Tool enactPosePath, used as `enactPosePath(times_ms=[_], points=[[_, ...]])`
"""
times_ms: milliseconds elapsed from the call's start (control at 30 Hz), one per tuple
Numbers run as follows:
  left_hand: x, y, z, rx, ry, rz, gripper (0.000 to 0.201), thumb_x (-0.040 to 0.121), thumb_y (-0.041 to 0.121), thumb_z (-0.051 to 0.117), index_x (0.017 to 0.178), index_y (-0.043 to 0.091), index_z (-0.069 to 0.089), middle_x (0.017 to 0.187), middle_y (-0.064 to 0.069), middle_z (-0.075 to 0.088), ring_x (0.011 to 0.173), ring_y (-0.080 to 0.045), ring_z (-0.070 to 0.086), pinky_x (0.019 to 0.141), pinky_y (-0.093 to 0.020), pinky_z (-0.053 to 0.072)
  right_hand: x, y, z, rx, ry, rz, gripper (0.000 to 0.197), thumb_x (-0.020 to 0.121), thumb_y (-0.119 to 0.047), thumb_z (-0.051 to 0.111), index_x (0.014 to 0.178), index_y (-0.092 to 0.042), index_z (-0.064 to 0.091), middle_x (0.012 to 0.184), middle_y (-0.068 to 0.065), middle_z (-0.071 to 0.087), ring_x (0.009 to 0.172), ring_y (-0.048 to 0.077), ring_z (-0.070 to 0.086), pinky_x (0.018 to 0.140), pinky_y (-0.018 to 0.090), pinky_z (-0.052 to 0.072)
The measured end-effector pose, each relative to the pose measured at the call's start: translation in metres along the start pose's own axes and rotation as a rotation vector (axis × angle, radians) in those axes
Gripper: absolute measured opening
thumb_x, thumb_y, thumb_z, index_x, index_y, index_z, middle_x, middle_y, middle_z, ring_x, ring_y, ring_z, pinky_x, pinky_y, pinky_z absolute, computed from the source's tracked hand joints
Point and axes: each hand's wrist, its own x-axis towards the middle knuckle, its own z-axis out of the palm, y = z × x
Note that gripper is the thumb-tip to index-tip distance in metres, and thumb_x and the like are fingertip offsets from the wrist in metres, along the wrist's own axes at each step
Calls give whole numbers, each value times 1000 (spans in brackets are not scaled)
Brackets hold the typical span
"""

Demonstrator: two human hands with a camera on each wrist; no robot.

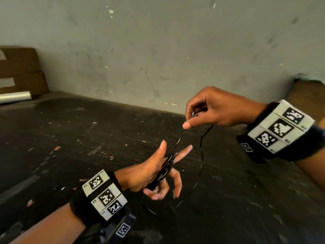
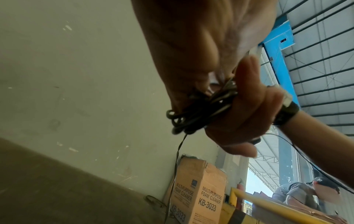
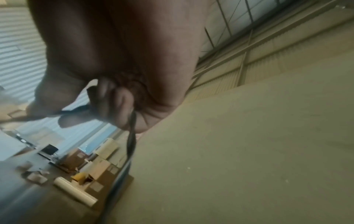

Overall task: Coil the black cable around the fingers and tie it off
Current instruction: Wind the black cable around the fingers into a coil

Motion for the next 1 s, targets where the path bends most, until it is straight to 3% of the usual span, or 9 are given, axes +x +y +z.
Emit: enactPosePath(times_ms=[200, 300, 367, 467, 567, 633, 767, 900, 1000], points=[[-8, 20, 4, -81, -22, 102, 101, 56, 93, 31, 146, 52, 13, 101, -23, 58, 45, -13, 57, 30, -15, 36, -2, 44, 49, 88, 116, 0, 33, 83, -38, 62, 80, -7, 72, 63, 3, 63, 54, 4, 52, 54, 14, 39], [-8, 27, 3, -171, -55, 157, 103, 56, 93, 33, 147, 50, 12, 105, -26, 57, 48, -17, 60, 30, -17, 38, -9, 58, 90, 206, 193, 72, 45, 86, -53, 52, 89, -13, 71, 78, 18, 69, 72, 31, 64, 70, 47, 53], [-4, 34, 5, -265, -100, 190, 105, 55, 92, 38, 147, 49, 12, 110, -28, 55, 50, -20, 64, 30, -18, 42, -9, 58, 117, 260, 251, 107, 34, 92, -42, 53, 90, -12, 71, 79, 21, 69, 74, 37, 64, 71, 56, 50], [7, 44, 5, -341, -39, 274, 109, 52, 91, 44, 147, 50, 10, 119, -33, 54, 57, -29, 68, 35, -26, 52, -10, 42, 154, 378, 298, 130, 17, 94, -9, 53, 103, -6, 67, 85, 1, 69, 76, 14, 66, 75, 34, 57], [14, 56, -3, -334, 183, 378, 107, 53, 94, 26, 148, 48, 7, 119, -33, 60, 57, -28, 68, 41, -31, 56, -14, 17, 175, 403, 130, 112, 24, 95, -17, 53, 118, -14, 61, 91, 0, 67, 81, 6, 66, 73, 23, 54], [18, 59, -11, -307, 312, 404, 104, 55, 92, 18, 148, 47, 4, 119, -31, 62, 56, -28, 68, 44, -33, 58, -18, 0, 173, 393, 45, 122, 27, 96, -20, 52, 122, -17, 57, 76, -6, 62, 63, -5, 61, 60, 11, 48], [23, 53, -21, -177, 453, 388, 112, 46, 96, 29, 146, 53, 3, 116, -27, 65, 57, -28, 67, 47, -36, 58, -24, -22, 141, 327, 82, 142, 17, 96, -21, 51, 105, -14, 64, 69, -7, 59, 57, 2, 57, 56, 15, 46], [27, 35, -21, 17, 528, 293, 122, 38, 99, 37, 145, 53, 1, 110, -23, 66, 59, -31, 65, 54, -41, 54, -31, -35, 101, 276, 6, 135, 16, 94, -18, 55, 80, -21, 62, 58, -13, 58, 49, -4, 53, 53, 14, 41], [23, 17, -16, 103, 450, 221, 116, 43, 99, 32, 145, 54, -1, 84, -7, 70, 43, -20, 59, 36, -25, 41, -31, -31, 66, 119, -38, 155, 17, 91, -21, 61, 75, -16, 65, 54, -12, 57, 46, -2, 49, 49, 13, 37]])
